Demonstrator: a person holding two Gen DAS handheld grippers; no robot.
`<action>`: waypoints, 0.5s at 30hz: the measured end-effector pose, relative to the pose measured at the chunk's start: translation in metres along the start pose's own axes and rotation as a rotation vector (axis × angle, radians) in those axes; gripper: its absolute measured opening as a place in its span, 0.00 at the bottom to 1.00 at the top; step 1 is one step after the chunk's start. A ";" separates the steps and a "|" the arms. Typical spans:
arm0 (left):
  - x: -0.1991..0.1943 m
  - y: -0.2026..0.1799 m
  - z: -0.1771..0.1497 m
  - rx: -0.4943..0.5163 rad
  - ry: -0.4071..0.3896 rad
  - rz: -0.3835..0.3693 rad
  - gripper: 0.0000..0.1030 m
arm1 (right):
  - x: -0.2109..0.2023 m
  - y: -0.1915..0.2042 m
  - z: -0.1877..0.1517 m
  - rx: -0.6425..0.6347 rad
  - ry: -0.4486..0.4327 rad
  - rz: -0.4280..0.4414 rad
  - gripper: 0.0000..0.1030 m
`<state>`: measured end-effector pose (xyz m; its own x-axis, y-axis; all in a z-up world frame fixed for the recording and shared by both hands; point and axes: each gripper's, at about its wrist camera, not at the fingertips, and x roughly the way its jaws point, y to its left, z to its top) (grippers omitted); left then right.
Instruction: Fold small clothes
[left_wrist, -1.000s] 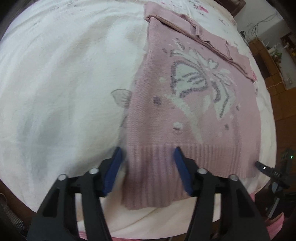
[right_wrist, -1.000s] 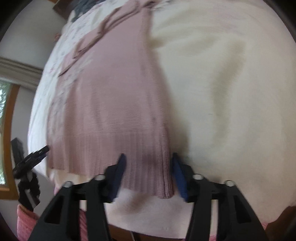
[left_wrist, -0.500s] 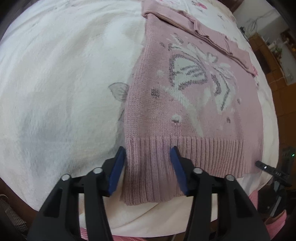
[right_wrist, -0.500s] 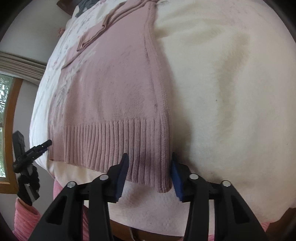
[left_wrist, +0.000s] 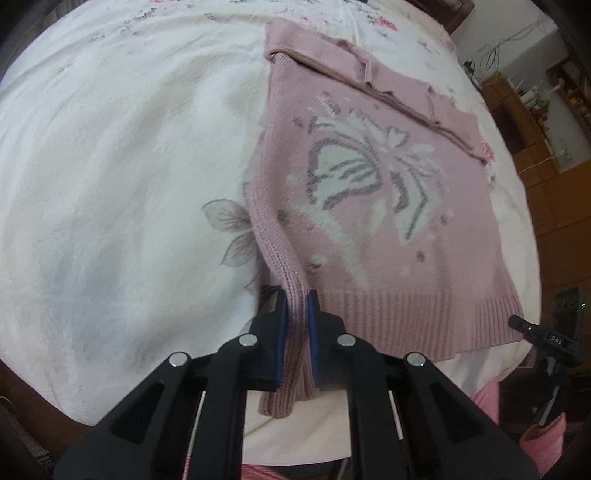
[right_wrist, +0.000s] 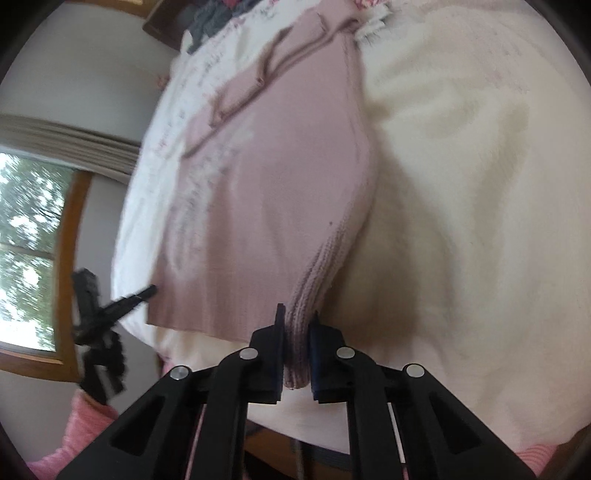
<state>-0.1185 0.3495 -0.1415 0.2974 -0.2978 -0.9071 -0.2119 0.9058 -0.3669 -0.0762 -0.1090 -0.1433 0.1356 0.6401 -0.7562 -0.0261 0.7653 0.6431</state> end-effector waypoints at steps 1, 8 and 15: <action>-0.001 0.000 0.000 -0.002 -0.002 -0.004 0.09 | -0.002 0.001 0.002 0.008 -0.007 0.017 0.10; 0.023 -0.002 -0.006 0.027 0.073 0.089 0.18 | -0.006 0.003 0.006 0.010 -0.016 0.006 0.10; 0.032 0.001 -0.016 0.029 0.078 0.085 0.15 | 0.005 -0.007 0.000 0.024 0.013 -0.051 0.10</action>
<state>-0.1247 0.3365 -0.1740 0.2063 -0.2414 -0.9482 -0.2057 0.9367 -0.2832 -0.0750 -0.1110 -0.1520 0.1232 0.6016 -0.7892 0.0040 0.7950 0.6066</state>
